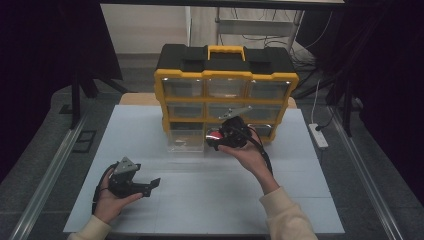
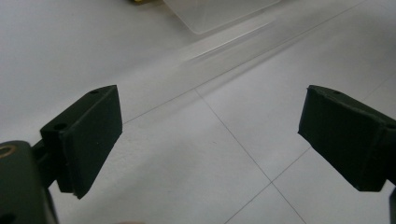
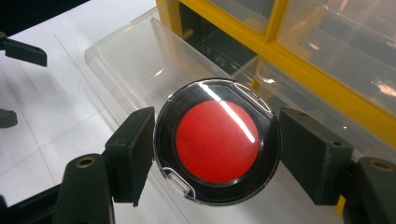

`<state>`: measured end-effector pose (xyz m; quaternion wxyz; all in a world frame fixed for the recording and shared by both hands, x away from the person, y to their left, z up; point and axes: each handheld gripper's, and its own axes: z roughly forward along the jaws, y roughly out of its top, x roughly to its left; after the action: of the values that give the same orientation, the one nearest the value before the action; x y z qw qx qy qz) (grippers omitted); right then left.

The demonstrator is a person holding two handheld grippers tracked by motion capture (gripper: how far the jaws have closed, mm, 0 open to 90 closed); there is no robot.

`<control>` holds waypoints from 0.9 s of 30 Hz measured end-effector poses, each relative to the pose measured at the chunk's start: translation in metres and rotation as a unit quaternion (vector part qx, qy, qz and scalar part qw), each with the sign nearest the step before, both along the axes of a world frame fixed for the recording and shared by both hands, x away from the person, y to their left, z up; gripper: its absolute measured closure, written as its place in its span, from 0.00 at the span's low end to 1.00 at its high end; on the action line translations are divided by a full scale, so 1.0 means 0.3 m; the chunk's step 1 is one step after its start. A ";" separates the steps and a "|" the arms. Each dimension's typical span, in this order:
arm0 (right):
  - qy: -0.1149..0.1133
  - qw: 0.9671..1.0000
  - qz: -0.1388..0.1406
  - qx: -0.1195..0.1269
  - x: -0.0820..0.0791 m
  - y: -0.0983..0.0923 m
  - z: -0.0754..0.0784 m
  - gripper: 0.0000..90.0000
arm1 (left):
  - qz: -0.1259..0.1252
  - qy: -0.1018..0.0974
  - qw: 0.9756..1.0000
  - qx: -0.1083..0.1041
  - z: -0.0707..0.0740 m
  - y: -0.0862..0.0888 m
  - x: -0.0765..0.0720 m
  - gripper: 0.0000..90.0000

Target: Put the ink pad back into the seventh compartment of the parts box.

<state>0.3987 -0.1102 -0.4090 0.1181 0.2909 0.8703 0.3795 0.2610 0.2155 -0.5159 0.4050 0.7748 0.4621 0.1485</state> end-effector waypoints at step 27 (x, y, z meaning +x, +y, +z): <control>0.010 0.999 0.034 -0.008 0.051 0.183 0.009 0.33 | 0.000 0.002 1.000 0.000 -0.001 0.002 0.000 0.08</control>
<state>0.4139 -0.0554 -0.4061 0.0985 0.2646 0.8836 0.3736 0.2610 0.2162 -0.5162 0.4047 0.7750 0.4626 0.1470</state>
